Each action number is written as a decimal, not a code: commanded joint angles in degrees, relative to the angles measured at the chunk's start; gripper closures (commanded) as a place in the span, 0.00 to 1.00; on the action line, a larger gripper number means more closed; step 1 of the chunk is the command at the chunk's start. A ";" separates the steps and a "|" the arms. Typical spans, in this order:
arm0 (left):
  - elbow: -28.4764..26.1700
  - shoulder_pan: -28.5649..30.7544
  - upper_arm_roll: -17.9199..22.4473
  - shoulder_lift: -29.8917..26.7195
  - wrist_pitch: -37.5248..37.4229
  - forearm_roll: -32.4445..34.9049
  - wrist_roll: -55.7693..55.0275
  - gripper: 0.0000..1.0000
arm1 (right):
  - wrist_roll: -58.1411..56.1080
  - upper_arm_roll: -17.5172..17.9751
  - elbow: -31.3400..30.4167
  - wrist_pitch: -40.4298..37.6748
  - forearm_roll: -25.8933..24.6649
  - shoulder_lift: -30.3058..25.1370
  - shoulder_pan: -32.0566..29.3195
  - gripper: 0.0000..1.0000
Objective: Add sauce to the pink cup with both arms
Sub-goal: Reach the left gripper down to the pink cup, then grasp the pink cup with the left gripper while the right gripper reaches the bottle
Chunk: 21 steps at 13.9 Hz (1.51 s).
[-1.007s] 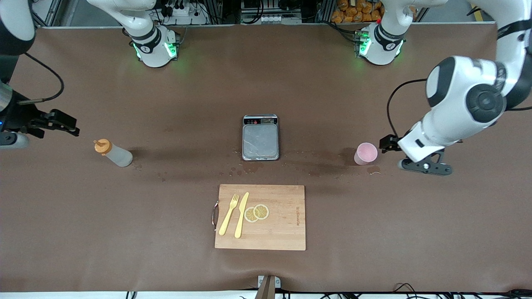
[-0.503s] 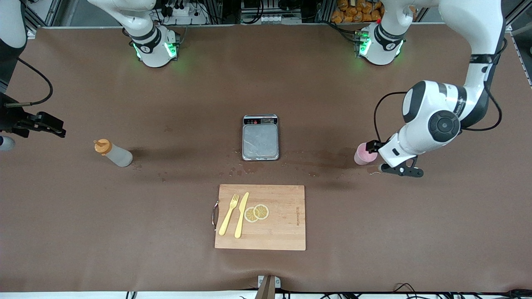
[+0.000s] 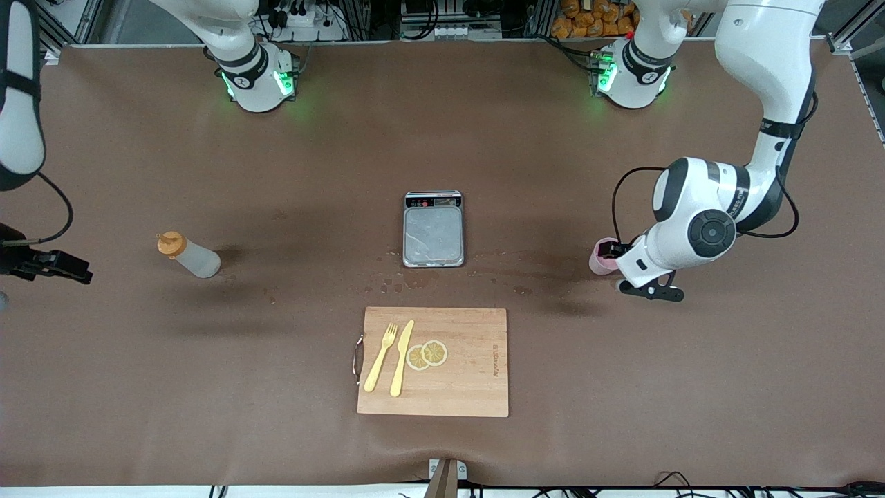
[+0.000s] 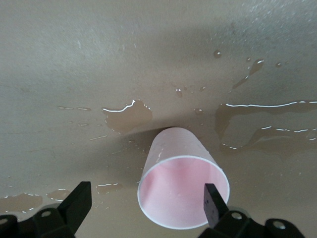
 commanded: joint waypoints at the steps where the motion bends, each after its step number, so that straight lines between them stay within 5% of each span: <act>1: -0.74 0.14 -0.12 0.87 0.63 -0.85 -0.61 0.00 | -0.26 1.00 1.16 -0.79 5.67 1.95 -5.40 0.00; 3: -0.74 0.14 -0.12 1.92 0.63 -0.85 -0.61 0.00 | 1.04 1.00 1.16 -1.58 11.37 4.41 -9.53 0.00; 4: -0.74 -0.04 -0.12 2.27 0.63 -0.85 -0.61 0.08 | 2.97 0.91 1.16 -3.15 14.62 5.64 -11.20 0.00; 6: -0.74 0.05 -0.12 2.45 0.28 -0.85 -0.70 0.88 | 12.07 0.91 1.51 -9.63 18.59 8.36 -14.11 0.00; 7: -0.74 0.05 -0.12 2.80 0.02 -0.76 -0.70 1.00 | 16.65 1.00 1.69 -11.50 19.82 9.25 -15.08 0.00; 12: -0.66 -0.22 -0.12 3.16 0.01 -0.59 -0.61 1.00 | 27.40 1.00 1.78 -13.54 20.72 12.41 -16.31 0.00; 21: 4.26 0.22 -3.62 -0.88 -0.25 -0.76 -4.63 1.00 | 30.85 1.00 1.95 -16.69 32.66 21.99 -21.94 0.00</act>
